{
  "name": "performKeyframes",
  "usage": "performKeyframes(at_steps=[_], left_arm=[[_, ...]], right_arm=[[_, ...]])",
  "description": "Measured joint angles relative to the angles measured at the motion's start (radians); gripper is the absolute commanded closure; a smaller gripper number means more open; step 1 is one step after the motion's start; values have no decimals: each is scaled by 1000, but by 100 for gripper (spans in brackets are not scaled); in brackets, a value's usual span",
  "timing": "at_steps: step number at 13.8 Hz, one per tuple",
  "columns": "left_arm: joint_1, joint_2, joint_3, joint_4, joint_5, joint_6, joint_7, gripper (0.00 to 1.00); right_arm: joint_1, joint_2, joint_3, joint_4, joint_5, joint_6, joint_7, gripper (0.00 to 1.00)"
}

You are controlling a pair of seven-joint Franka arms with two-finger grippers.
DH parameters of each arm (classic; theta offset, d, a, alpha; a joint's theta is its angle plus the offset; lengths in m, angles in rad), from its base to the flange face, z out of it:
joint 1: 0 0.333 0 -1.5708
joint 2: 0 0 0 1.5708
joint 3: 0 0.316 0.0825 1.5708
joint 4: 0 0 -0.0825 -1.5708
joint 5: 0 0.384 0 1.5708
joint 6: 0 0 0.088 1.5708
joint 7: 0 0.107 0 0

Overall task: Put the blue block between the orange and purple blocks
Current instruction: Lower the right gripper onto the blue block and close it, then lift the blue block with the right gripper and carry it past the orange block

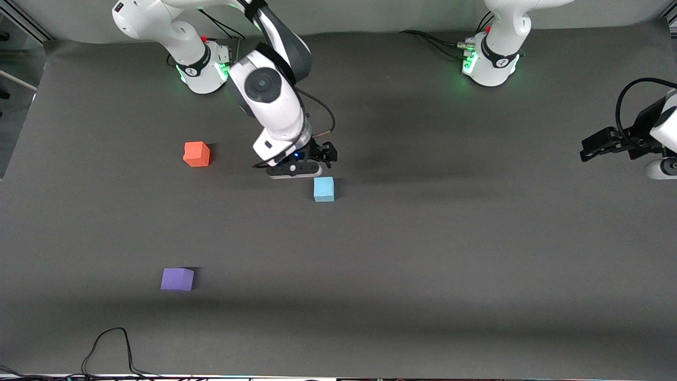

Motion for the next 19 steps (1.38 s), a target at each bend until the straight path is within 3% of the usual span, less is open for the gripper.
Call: performKeyframes(at_steps=[3, 10, 11, 13, 15, 19], left_arm=[[-61, -6, 58, 0, 0, -1, 3, 0], [-81, -23, 65, 9, 0, -67, 5, 0], [-82, -23, 65, 9, 1, -70, 9, 0], [-82, -23, 65, 9, 11, -79, 46, 0], [-82, -23, 66, 9, 18, -91, 68, 0], [-82, -23, 65, 9, 20, -96, 76, 0]], right_arm=[[27, 109, 0, -18, 0, 123, 0, 0], [27, 238, -13, -13, 0, 266, 0, 4], [27, 249, -13, -12, 0, 278, 1, 10], [27, 267, -13, -9, 0, 302, 10, 47], [27, 275, -13, -6, 0, 312, 27, 70], [27, 272, -15, 9, 0, 310, 31, 70]])
